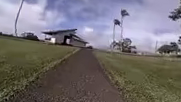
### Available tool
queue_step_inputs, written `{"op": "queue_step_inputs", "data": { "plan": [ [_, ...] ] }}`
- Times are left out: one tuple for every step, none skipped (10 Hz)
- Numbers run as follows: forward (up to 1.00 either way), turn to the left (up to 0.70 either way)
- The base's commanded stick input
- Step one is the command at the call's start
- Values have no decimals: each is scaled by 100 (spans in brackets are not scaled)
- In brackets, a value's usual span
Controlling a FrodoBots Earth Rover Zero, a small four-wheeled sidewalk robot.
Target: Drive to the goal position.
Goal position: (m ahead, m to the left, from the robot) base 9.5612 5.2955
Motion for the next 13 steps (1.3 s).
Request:
{"op": "queue_step_inputs", "data": {
  "plan": [
    [50, 0],
    [50, 0],
    [50, 0],
    [50, 0],
    [50, 0],
    [50, 0],
    [50, 47],
    [50, 50],
    [50, 50],
    [50, 28],
    [50, 0],
    [50, 0],
    [50, 0]
  ]
}}
